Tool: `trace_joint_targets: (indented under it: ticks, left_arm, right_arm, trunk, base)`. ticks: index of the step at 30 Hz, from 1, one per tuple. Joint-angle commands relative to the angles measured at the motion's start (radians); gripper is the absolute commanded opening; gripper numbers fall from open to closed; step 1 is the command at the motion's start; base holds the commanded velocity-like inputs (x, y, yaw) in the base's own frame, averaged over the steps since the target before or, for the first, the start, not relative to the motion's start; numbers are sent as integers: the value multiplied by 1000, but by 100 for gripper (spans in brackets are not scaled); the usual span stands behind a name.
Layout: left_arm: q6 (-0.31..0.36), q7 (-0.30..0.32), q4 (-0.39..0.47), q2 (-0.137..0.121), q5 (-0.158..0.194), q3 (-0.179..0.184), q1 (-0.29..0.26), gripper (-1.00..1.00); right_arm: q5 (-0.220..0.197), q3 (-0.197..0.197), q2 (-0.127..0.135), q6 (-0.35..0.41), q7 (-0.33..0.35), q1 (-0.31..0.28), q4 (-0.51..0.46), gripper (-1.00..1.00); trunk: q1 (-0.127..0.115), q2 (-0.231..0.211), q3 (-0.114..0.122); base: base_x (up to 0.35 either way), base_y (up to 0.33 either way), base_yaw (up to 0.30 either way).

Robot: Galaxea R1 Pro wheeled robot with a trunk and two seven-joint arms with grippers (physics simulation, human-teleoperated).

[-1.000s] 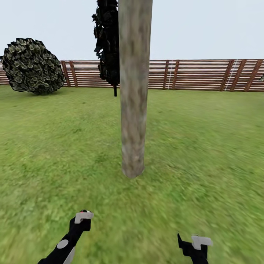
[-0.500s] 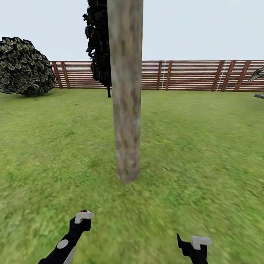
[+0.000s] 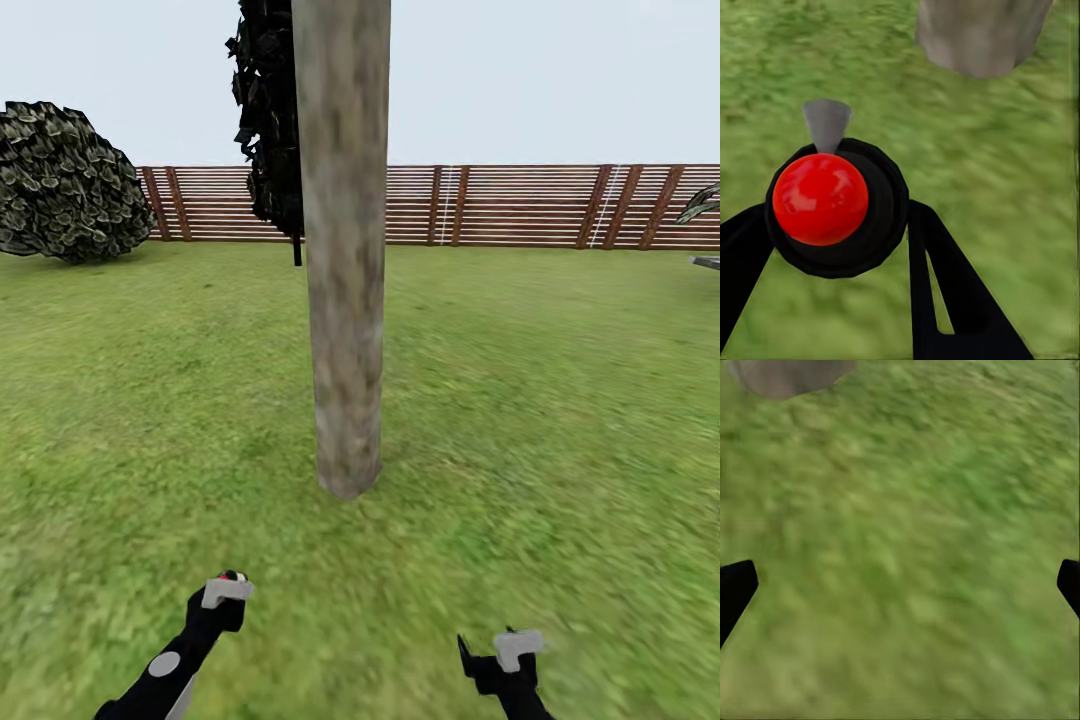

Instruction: In the garden, pick up the pesticide atomizer on the floor and spray pesticide onto both trees until each tree trunk is fully covered.

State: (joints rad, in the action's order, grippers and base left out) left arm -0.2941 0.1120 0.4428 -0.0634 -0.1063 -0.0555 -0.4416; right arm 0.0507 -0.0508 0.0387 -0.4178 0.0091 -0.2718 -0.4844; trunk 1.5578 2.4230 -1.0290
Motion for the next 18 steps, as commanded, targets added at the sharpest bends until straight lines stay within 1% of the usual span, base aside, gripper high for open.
trace_joint_targets:
  ticks: [1, 2, 3, 4, 5, 6, 7, 9, 10, 11, 13, 14, 15, 18]
  left_arm:
    - [0, 18, 0, -2, -30, -1, 0, -100]
    - [0, 29, 0, -3, -46, -1, 0, -100]
    - [0, 54, 1, -4, -82, -1, 0, -100]
    - [2, 133, 7, -5, -173, -2, -4, -100]
    - [5, 173, 9, -5, -209, -2, -5, -100]
    - [11, 212, 10, -6, -241, -2, -6, -100]
    - [15, 231, 11, -6, -257, -2, -7, -100]
    - [42, 304, 12, -11, -315, -2, -8, -100]
    - [50, 321, 12, -13, -327, -2, -9, -100]
    - [67, 356, 12, -16, -348, -2, -9, -100]
    - [98, 418, 13, -20, -373, -3, -9, -100]
    - [104, 431, 13, -20, -377, -3, -9, -100]
    - [117, 462, 13, -22, -384, -2, -9, -100]
    - [128, 488, 13, -23, -398, -1, -11, -100]
  right_arm:
    - [10, -32, 0, 0, 0, -1, -14, 100]
    - [14, -47, 1, 1, 1, -1, -21, 100]
    - [22, -77, 0, 2, 1, -2, -35, 100]
    - [32, -153, -2, 3, 18, -5, -62, 100]
    - [34, -181, -3, 4, 46, -7, -73, 100]
    - [35, -200, -3, 5, 79, -10, -85, 100]
    - [35, -207, -3, 7, 99, -12, -92, 100]
    - [37, -223, -3, 13, 185, -25, -118, 100]
    - [37, -225, -3, 17, 208, -29, -124, 100]
    - [38, -229, -3, 28, 254, -36, -132, 100]
    - [38, -232, -3, 66, 342, -54, -141, 100]
    - [38, -233, -3, 77, 363, -58, -143, 100]
    - [38, -234, -4, 106, 420, -70, -145, 100]
    - [38, -234, -5, 131, 491, -83, -148, 100]
  trunk:
    - [0, 0, 0]
    - [0, 0, 0]
    - [0, 0, 0]
    - [0, 0, 0]
    - [0, 0, 0]
    - [0, 0, 0]
    - [0, 0, 0]
    - [0, 0, 0]
    - [0, 0, 0]
    - [0, 0, 0]
    - [0, 0, 0]
    - [0, 0, 0]
    - [0, 0, 0]
    - [0, 0, 0]
  base:
    - [0, 0, 0]
    - [0, 0, 0]
    - [0, 0, 0]
    - [0, 0, 0]
    - [0, 0, 0]
    - [0, 0, 0]
    - [0, 0, 0]
    - [0, 0, 0]
    - [0, 0, 0]
    - [0, 0, 0]
    - [0, 0, 0]
    - [0, 0, 0]
    - [0, 0, 0]
    - [0, 0, 0]
